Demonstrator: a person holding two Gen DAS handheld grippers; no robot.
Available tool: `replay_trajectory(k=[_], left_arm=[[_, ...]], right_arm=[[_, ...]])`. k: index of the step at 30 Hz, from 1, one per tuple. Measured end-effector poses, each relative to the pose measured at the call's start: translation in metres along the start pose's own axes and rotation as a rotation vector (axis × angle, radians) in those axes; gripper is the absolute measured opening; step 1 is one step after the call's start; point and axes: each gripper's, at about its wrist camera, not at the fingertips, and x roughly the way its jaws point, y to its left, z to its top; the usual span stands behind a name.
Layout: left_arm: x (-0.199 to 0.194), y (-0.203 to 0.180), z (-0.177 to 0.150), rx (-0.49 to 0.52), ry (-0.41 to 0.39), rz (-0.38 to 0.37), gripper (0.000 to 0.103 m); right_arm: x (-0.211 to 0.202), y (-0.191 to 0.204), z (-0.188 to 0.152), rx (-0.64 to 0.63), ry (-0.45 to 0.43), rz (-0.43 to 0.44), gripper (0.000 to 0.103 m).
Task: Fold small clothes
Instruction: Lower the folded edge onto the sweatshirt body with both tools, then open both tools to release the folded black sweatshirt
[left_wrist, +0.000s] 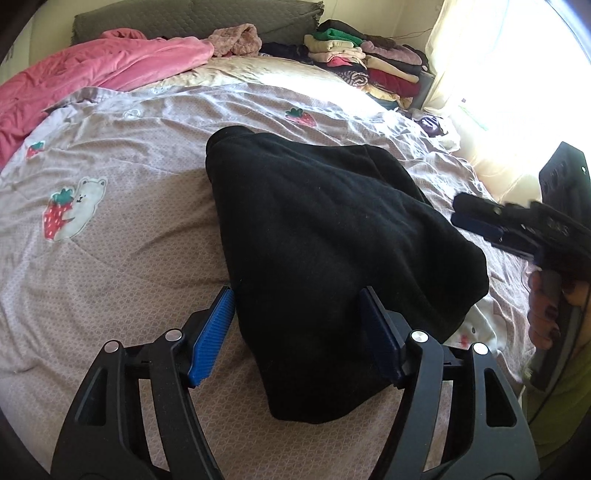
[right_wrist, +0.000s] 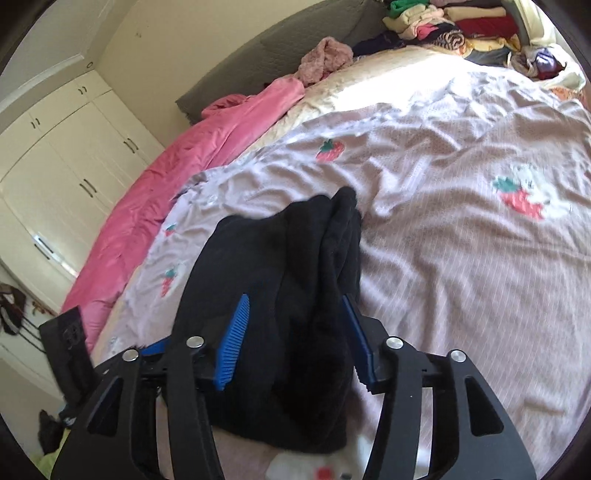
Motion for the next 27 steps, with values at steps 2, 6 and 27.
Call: replay_trajectory(k=[2,6,27], left_arm=[[-0.001,0.002,-0.002,-0.003,0.003,0.0,0.061],[-0.003,0.002,-0.003,-0.001,0.003,0.003,0.061],[-0.01,0.01,-0.008,-0.012,0.019,-0.019,0.047]], right_arm=[[-0.001,0.003,-0.008,-0.004,0.016,-0.025,0.07],[0.007,0.006,-0.025,-0.019,0.053,-0.074,0.067],[0.011,0.021,-0.054,-0.116,0.012,-0.252,0.046]])
